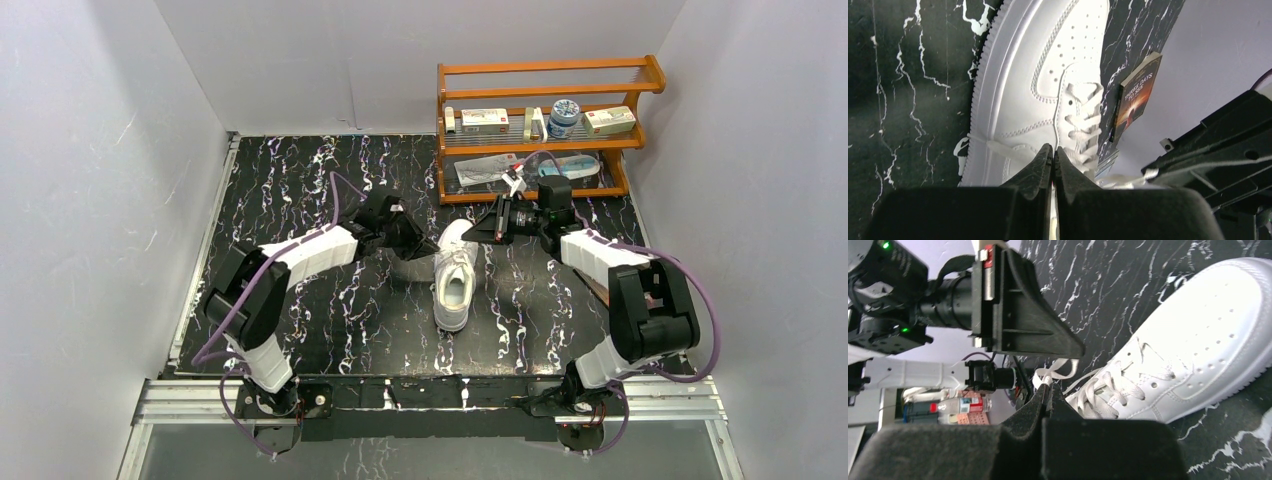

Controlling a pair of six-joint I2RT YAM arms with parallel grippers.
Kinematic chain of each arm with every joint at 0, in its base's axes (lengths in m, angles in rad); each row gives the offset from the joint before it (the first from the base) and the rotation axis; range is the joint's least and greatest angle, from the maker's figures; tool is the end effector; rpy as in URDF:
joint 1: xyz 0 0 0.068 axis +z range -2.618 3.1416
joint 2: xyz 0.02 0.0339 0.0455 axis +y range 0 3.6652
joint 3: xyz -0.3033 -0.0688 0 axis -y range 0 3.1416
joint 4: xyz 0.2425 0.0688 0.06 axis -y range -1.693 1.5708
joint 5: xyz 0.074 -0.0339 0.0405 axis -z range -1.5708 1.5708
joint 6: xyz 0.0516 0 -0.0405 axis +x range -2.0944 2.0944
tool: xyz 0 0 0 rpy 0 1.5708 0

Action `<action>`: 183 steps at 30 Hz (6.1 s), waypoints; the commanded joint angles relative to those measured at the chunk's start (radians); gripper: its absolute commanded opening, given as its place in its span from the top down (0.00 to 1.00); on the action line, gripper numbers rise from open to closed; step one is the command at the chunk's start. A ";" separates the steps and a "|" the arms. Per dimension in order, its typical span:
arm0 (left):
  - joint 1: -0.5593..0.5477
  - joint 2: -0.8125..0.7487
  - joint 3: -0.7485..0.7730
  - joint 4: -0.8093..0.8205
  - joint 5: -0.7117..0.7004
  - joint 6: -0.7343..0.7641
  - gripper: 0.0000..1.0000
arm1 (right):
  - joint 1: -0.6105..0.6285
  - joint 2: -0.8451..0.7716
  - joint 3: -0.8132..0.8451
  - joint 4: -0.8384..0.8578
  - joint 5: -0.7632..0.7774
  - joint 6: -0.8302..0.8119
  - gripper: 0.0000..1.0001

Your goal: Tie the shoes

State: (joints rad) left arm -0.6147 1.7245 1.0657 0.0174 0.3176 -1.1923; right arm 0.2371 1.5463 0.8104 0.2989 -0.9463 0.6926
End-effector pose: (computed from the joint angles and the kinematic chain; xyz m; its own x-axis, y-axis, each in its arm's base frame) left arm 0.3122 -0.2401 0.2386 -0.8797 -0.4596 -0.1225 -0.1762 0.5541 -0.8136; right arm 0.3080 0.1175 0.2543 -0.8605 0.1762 -0.4780 -0.3928 0.3680 0.8428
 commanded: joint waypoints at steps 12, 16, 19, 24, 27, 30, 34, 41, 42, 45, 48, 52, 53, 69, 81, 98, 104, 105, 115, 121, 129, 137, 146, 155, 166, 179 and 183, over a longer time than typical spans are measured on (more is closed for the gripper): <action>-0.022 0.022 0.166 -0.480 0.064 0.265 1.00 | 0.004 -0.068 0.080 -0.269 0.246 -0.025 1.00; -0.034 0.038 0.165 -0.565 0.099 0.328 1.00 | 0.004 -0.081 0.074 -0.297 0.287 -0.034 1.00; -0.051 0.014 0.131 -0.564 0.091 0.339 1.00 | 0.005 -0.104 0.059 -0.351 0.343 -0.029 1.00; -0.080 -0.017 0.108 -0.583 0.072 0.366 1.00 | 0.004 -0.138 0.054 -0.394 0.416 -0.037 1.00; -0.080 -0.036 0.086 -0.584 0.060 0.363 1.00 | 0.004 -0.148 0.060 -0.408 0.432 -0.040 1.00; -0.080 -0.048 0.071 -0.604 0.034 0.361 1.00 | 0.004 -0.165 0.065 -0.437 0.475 -0.056 1.00; -0.080 -0.057 0.060 -0.633 0.007 0.362 1.00 | 0.004 -0.178 0.061 -0.457 0.510 -0.069 1.00; -0.080 -0.073 0.032 -0.642 -0.015 0.365 1.00 | 0.002 -0.186 0.065 -0.486 0.578 -0.090 1.00; -0.080 -0.074 0.029 -0.650 -0.023 0.365 1.00 | 0.002 -0.185 0.067 -0.492 0.587 -0.097 1.00; -0.080 -0.069 0.031 -0.678 -0.046 0.367 1.00 | 0.001 -0.183 0.070 -0.504 0.610 -0.107 1.00; -0.080 -0.068 0.027 -0.688 -0.044 0.370 1.00 | 0.000 -0.184 0.070 -0.518 0.636 -0.114 1.00; -0.080 -0.072 0.021 -0.688 -0.034 0.381 1.00 | 0.000 -0.200 0.060 -0.513 0.659 -0.115 1.00; -0.080 -0.072 0.020 -0.688 -0.034 0.381 1.00 | 0.000 -0.202 0.059 -0.514 0.662 -0.116 1.00; -0.080 -0.077 0.001 -0.711 -0.091 0.408 1.00 | -0.008 -0.202 0.052 -0.511 0.701 -0.133 1.00; -0.080 -0.076 -0.024 -0.709 -0.086 0.439 1.00 | -0.026 -0.196 0.042 -0.524 0.750 -0.153 1.00; -0.080 -0.074 -0.063 -0.689 -0.052 0.493 1.00 | -0.046 -0.154 0.000 -0.485 0.764 -0.192 1.00; -0.080 -0.055 -0.076 -0.680 -0.052 0.514 1.00 | -0.053 -0.126 0.000 -0.477 0.771 -0.213 1.00; -0.080 -0.053 -0.082 -0.675 -0.053 0.515 1.00 | -0.055 -0.122 0.000 -0.476 0.770 -0.216 1.00; -0.080 -0.041 0.000 -0.633 0.036 0.525 1.00 | -0.058 -0.117 0.036 -0.485 0.604 -0.272 1.00; -0.080 -0.022 0.080 -0.639 0.060 0.528 1.00 | -0.050 -0.158 0.096 -0.577 0.417 -0.363 0.92; -0.080 0.011 0.094 -0.628 0.094 0.524 1.00 | -0.038 -0.181 0.123 -0.483 0.246 -0.257 0.42; -0.080 0.003 0.084 -0.632 0.092 0.524 1.00 | 0.254 0.039 0.477 -0.741 0.479 -0.547 0.31; -0.080 0.008 0.108 -0.627 0.087 0.515 1.00 | 0.417 0.191 0.645 -0.935 0.660 -0.844 0.34; -0.080 0.011 0.105 -0.626 0.091 0.514 1.00 | 0.464 0.233 0.649 -0.962 0.684 -0.925 0.34; -0.080 0.021 0.105 -0.620 0.093 0.515 1.00 | 0.459 0.152 0.550 -0.837 0.716 -0.803 0.69; -0.080 0.008 0.075 -0.610 0.060 0.511 1.00 | 0.400 -0.024 0.396 -0.633 0.847 -0.566 1.00; -0.080 0.016 0.078 -0.606 0.067 0.507 1.00 | 0.372 -0.064 0.318 -0.573 0.835 -0.503 1.00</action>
State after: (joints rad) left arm -0.6933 1.7451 1.1526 -0.5575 0.3817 -0.6830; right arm 0.6334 1.5261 1.1858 -0.3889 -0.1295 0.0872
